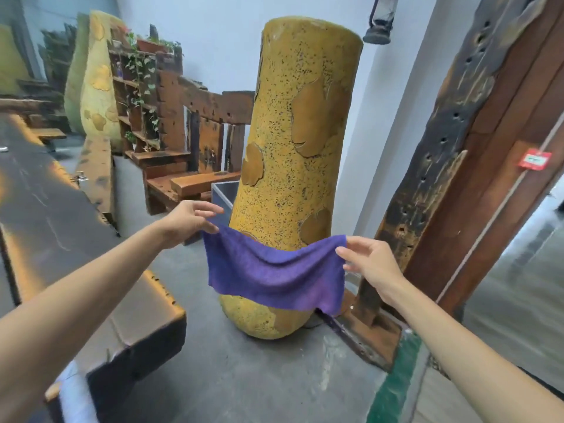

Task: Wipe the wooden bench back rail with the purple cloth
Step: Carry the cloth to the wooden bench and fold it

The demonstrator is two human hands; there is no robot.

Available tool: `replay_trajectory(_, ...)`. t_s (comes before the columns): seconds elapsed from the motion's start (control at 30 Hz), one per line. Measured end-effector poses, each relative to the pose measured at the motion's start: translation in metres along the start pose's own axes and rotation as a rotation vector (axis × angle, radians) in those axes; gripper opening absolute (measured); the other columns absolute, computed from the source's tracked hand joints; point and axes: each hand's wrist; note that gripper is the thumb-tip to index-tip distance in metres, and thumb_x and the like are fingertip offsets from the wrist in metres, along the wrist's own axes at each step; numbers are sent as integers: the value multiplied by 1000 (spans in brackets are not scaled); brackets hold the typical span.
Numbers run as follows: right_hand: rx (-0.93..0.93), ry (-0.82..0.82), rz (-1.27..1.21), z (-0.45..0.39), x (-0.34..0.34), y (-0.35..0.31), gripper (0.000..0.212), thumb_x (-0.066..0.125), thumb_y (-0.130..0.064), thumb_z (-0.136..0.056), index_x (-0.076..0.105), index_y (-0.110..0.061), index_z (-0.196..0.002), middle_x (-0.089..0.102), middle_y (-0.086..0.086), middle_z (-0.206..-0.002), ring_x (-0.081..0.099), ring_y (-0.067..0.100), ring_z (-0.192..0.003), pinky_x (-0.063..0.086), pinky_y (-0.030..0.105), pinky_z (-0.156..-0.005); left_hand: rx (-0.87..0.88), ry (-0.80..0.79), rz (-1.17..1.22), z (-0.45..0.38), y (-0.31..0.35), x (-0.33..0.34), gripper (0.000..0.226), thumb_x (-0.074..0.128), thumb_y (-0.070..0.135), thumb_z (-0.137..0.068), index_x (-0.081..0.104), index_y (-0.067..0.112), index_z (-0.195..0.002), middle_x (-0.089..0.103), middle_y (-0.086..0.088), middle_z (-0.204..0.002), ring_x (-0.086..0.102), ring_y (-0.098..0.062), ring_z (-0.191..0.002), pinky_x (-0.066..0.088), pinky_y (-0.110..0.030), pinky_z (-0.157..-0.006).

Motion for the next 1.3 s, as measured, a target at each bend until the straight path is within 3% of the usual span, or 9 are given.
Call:
replay_trajectory(0.13,-139,14,154,-62,4,3,17,66,-5,-97,73,-9,-112,77,4,-101,70,14,-91,56,22,-77,257,-4,-635,-48,5,-4,28,70,1,-77,77,17,-100,73,1,-100,66,-14,-91,57,-33,-81)
replay_trajectory(0.23,-206,36,192,-111,17,12,15,57,-12,-103,67,-20,-113,74,1,-101,67,3,-88,48,9,-74,335,84,-812,-82,3,-9,17,67,8,-85,79,14,-96,74,-1,-91,68,-17,-83,56,-32,-74)
replay_trajectory(0.4,-219,144,101,-196,60,19,15,42,-31,-109,55,-31,-116,67,7,-96,62,20,-85,47,40,-76,210,273,-545,-130,-30,-45,14,62,19,-95,75,18,-99,72,2,-88,67,-11,-83,53,-29,-72)
replay_trajectory(0.53,-345,267,135,-261,118,11,19,36,-34,-108,50,-36,-122,65,-5,-111,59,14,-97,42,29,-80,99,500,-96,-183,-57,-73,17,54,21,-97,70,15,-95,66,-2,-86,59,-18,-82,48,-36,-73)
replay_trajectory(0.67,-370,102,50,-342,192,-5,24,34,-35,-110,45,-35,-130,62,-9,-117,57,10,-105,45,34,-91,-35,685,216,-258,-69,-105,23,38,20,-100,60,18,-95,59,-8,-94,52,-22,-88,40,-33,-67)
replay_trajectory(0.83,-406,-55,-57,-450,281,-26,37,43,-37,-107,40,-35,-144,59,-9,-134,53,8,-116,39,25,-99,144,849,-174,-328,-81,-153,20,30,27,-104,48,21,-99,59,6,-86,55,-5,-79,35,-23,-67)
replay_trajectory(0.97,-351,-219,-28,-537,349,-34,75,68,-30,-97,26,-22,-159,42,-6,-153,39,3,-134,21,3,-98,220,952,-425,-386,-77,-209,15,32,29,-105,45,24,-101,63,-7,-83,55,-28,-73,41,-39,-71)
replay_trajectory(1.07,-354,-260,4,-590,398,-34,75,62,-17,-100,20,-19,-161,31,0,-164,31,15,-148,19,10,-106,213,998,-501,-424,-80,-249,16,31,30,-105,44,22,-103,62,-8,-82,54,-29,-69,40,-39,-69)
replay_trajectory(1.3,-385,-131,-9,-693,506,-32,58,38,-4,-105,30,-24,-159,41,-2,-161,39,21,-146,30,35,-120,136,1138,-483,-504,-114,-332,16,32,28,-105,45,24,-98,58,-4,-78,54,-19,-65,37,-35,-63)
Point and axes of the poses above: each hand's wrist, its own z-axis away from the middle knuckle, its own x-axis out of the palm, y = z × x
